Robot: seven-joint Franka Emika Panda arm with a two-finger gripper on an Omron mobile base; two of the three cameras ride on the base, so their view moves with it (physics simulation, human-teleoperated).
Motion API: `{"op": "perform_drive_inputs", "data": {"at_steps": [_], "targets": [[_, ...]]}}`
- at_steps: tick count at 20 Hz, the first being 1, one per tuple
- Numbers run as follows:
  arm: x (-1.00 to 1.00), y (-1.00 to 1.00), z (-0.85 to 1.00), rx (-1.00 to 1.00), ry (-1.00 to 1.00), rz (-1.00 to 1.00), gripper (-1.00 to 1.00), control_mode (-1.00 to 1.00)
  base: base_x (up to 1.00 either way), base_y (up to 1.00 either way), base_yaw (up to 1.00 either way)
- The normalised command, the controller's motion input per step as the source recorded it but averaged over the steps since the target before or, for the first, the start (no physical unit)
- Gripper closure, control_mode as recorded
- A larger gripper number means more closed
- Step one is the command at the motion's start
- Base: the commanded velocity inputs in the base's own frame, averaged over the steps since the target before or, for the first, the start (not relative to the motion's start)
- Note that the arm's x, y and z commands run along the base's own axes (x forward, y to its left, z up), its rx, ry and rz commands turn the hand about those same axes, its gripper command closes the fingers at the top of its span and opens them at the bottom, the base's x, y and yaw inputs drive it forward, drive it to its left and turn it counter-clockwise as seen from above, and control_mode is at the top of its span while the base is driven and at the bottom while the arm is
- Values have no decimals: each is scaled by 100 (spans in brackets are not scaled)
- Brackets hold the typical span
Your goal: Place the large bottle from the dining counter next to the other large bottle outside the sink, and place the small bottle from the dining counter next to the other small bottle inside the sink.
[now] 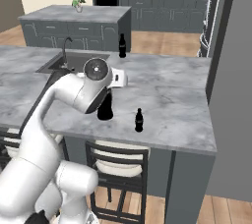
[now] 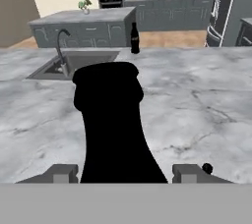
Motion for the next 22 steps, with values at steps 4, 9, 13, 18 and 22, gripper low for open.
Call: {"op": "perform_drive_inputs", "data": {"at_steps": [4,9,13,18,22], "targets": [[-83,-7,-2,1,-11,18,100,-100,0,0,0],[-63,-2,-2,0,-14,23,100,-100,0,0,0],[-44,0,0,0,-25,19,100,-100,0,0,0],[-2,0,0,0,-2,1,100,-100,0,0,0],[-1,0,0,0,0,0,100,100,-13,9,2]]}}
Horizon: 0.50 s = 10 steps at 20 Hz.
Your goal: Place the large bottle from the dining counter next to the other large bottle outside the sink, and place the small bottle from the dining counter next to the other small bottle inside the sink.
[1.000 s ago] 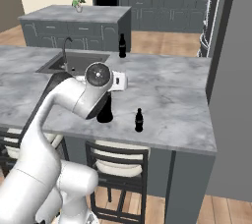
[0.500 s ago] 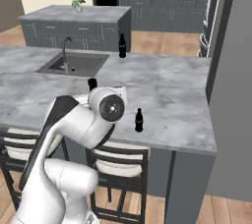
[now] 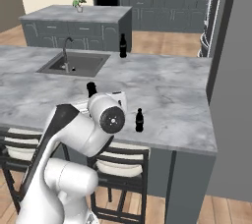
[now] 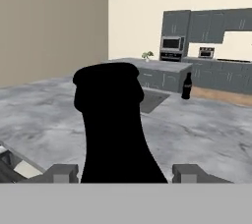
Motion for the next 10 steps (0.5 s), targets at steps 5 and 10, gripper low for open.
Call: {"op": "perform_drive_inputs", "data": {"at_steps": [5,10], "targets": [[0,0,0,0,0,0,100,100,-18,55,5],[0,0,0,0,0,0,100,100,-22,78,5]]}}
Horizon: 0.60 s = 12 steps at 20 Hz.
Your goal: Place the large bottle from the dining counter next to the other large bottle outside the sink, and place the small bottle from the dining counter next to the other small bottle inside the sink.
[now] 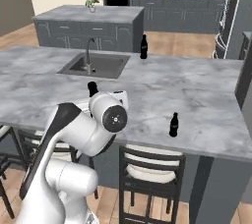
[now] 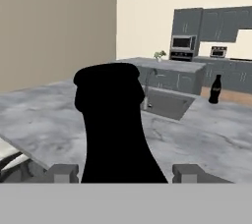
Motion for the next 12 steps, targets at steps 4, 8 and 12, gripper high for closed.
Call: {"op": "perform_drive_inputs", "data": {"at_steps": [4,8,12], "targets": [[0,0,0,0,0,0,100,100,-26,90,5],[0,0,0,0,0,0,100,100,-24,97,4],[0,0,0,0,0,0,100,100,-23,100,3]]}}
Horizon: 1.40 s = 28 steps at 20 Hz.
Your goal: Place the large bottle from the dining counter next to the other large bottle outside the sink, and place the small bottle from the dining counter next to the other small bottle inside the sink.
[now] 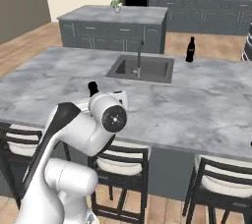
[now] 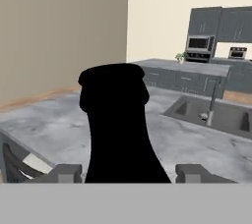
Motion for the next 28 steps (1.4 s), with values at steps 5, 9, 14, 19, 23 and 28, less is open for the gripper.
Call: {"op": "perform_drive_inputs", "data": {"at_steps": [5,9,14,19,23,28], "targets": [[0,0,0,0,0,0,100,100,-21,100,3],[0,0,0,0,0,0,100,100,-19,100,3],[0,0,0,0,0,0,100,100,-19,100,3],[0,0,0,0,0,0,100,100,-17,100,2],[0,0,0,0,0,0,100,100,-18,100,2],[0,0,0,0,0,0,100,100,-17,100,2]]}}
